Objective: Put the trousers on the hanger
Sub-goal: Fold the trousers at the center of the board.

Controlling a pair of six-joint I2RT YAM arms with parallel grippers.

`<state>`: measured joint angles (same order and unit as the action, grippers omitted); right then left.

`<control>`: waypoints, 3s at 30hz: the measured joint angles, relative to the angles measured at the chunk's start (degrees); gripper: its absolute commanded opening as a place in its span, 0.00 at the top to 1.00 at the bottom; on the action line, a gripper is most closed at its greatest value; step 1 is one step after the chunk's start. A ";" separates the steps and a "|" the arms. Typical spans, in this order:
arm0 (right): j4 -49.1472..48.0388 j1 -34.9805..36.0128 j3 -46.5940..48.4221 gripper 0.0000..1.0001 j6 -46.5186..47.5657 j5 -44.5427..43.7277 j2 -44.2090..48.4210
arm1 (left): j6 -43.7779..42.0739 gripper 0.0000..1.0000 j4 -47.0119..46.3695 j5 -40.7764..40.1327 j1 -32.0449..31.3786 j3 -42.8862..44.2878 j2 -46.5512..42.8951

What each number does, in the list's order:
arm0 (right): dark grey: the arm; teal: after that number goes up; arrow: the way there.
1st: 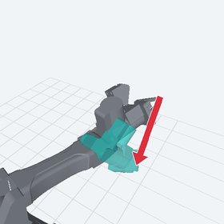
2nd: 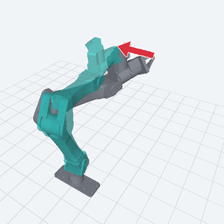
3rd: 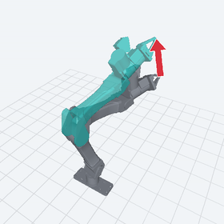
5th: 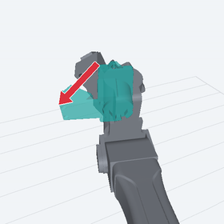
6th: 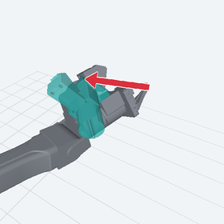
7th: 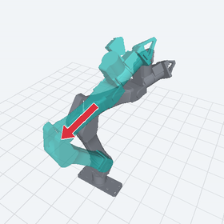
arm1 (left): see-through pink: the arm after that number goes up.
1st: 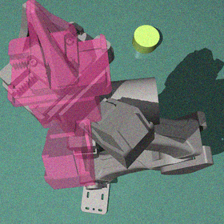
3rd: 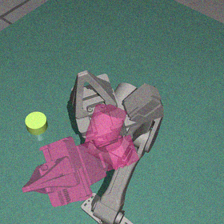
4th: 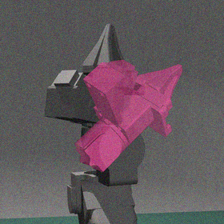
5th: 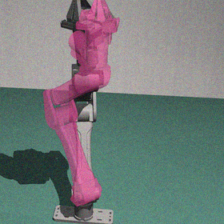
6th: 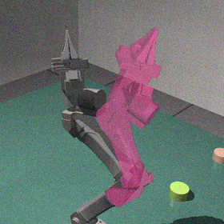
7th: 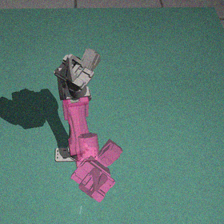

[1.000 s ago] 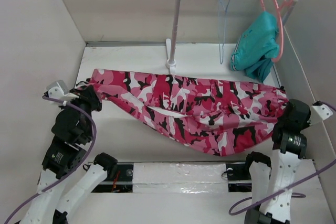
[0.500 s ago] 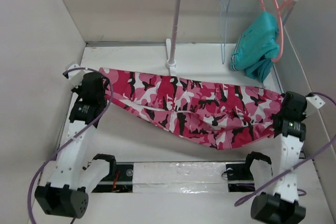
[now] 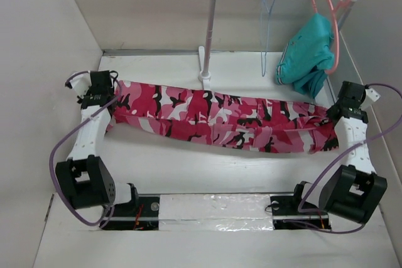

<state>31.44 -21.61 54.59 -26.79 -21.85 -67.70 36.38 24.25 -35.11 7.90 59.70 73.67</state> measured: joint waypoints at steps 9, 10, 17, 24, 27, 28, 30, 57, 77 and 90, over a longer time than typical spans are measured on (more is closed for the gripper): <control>-3.74 0.33 8.00 0.85 -0.09 0.94 -11.67 | -1.09 1.00 -1.68 1.38 -0.79 14.08 15.56; -4.20 0.35 9.22 0.85 -0.07 0.98 -13.25 | -1.27 1.00 -1.88 1.31 -1.14 16.15 17.79; -7.58 1.40 14.01 0.31 0.09 1.05 -21.40 | -3.89 0.83 -3.48 1.79 -2.62 23.98 29.29; -11.47 1.44 15.63 0.00 1.57 1.95 -25.62 | -5.68 0.34 -3.85 2.64 -2.58 31.15 38.05; -15.06 1.44 11.30 0.00 1.73 3.26 -20.96 | -5.75 0.31 -6.14 3.89 -2.95 28.46 35.85; -16.48 1.57 8.85 0.00 1.77 3.87 -18.08 | -5.66 0.36 -7.39 4.46 -3.13 26.36 34.05; -18.29 1.86 3.82 0.21 1.92 4.96 -11.43 | -5.27 0.45 -9.11 5.88 -3.41 21.22 29.20; -26.97 -9.77 -36.48 0.12 3.26 23.50 22.29 | -3.52 0.33 -9.31 22.38 2.71 5.64 30.58; -39.80 -9.88 -33.09 1.00 -4.50 21.86 1.46 | -4.04 1.00 -14.10 27.36 1.97 15.82 39.60; -22.73 -9.09 -34.97 1.00 -0.96 21.35 30.88 | -5.01 1.00 -10.99 23.80 10.21 5.05 27.19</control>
<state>8.71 -30.70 19.62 -27.75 -0.49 -36.82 31.38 13.26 -11.31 18.11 64.75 100.86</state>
